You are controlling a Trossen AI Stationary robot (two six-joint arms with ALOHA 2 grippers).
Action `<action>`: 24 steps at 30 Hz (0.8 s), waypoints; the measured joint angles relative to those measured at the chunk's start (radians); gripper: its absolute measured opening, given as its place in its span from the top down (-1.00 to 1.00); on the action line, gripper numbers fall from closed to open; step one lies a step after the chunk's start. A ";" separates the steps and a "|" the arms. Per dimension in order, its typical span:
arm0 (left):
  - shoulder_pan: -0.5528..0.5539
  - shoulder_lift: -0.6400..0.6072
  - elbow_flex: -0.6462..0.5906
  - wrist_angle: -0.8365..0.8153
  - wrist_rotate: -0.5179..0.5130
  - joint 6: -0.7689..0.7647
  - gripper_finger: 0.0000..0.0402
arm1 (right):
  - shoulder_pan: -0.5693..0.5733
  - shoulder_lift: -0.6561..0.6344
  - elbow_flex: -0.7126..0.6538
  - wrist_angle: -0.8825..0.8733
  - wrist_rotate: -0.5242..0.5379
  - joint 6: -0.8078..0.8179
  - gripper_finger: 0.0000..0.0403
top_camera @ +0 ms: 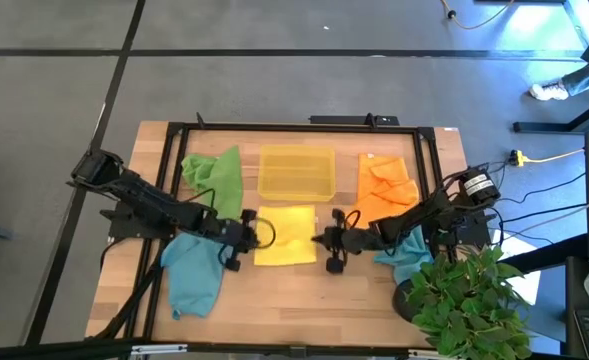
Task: Fold microfiber towels
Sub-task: Fold the yellow towel
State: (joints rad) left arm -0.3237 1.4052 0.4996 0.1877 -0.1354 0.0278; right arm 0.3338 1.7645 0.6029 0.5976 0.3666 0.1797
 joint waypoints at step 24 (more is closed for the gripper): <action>-0.185 0.034 0.166 -0.191 -0.037 -0.028 1.00 | 0.130 -0.022 0.153 -0.167 -0.077 -0.072 1.00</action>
State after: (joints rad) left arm -0.5087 1.4387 0.6659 -0.0032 -0.1719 -0.0002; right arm 0.4639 1.7428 0.7563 0.4305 0.2899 0.1074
